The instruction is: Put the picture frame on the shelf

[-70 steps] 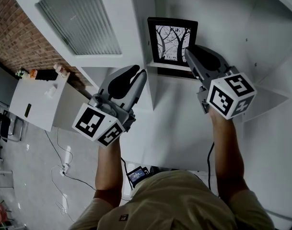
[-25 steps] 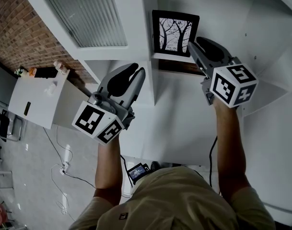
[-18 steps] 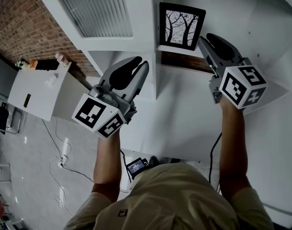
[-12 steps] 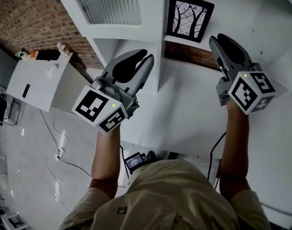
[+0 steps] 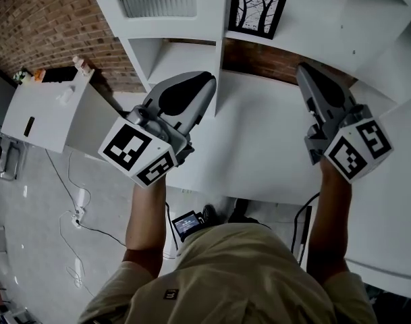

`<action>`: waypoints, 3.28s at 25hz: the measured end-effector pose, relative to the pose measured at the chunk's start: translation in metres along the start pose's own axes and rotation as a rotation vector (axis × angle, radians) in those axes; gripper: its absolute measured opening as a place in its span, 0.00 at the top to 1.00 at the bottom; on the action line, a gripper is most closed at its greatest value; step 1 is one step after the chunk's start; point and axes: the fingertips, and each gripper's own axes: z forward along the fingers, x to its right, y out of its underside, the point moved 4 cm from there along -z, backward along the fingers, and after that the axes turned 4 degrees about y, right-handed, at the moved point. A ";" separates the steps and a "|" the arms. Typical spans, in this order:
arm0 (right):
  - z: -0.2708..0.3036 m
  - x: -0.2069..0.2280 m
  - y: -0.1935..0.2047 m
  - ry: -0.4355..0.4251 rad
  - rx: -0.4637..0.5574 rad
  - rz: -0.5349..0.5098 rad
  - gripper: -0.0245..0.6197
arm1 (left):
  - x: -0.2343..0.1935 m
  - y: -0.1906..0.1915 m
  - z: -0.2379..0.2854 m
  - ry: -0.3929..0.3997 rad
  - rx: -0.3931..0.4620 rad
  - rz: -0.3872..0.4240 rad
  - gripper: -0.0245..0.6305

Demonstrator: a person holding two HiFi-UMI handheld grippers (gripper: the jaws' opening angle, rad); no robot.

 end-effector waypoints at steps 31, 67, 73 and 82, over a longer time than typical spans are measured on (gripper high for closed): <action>-0.272 -0.035 0.059 -0.350 0.021 0.154 0.95 | 0.317 0.036 -0.005 -0.122 -0.254 0.026 0.93; -0.346 -0.278 0.027 -0.312 -0.047 0.047 0.95 | 0.387 -0.014 -0.227 -0.042 -0.137 -0.005 0.93; -0.359 -0.287 0.024 -0.275 -0.041 0.040 0.95 | 0.395 -0.014 -0.235 -0.008 -0.135 -0.003 0.93; -0.368 -0.293 0.017 -0.255 -0.049 0.020 0.95 | 0.401 -0.024 -0.237 0.014 -0.128 0.003 0.93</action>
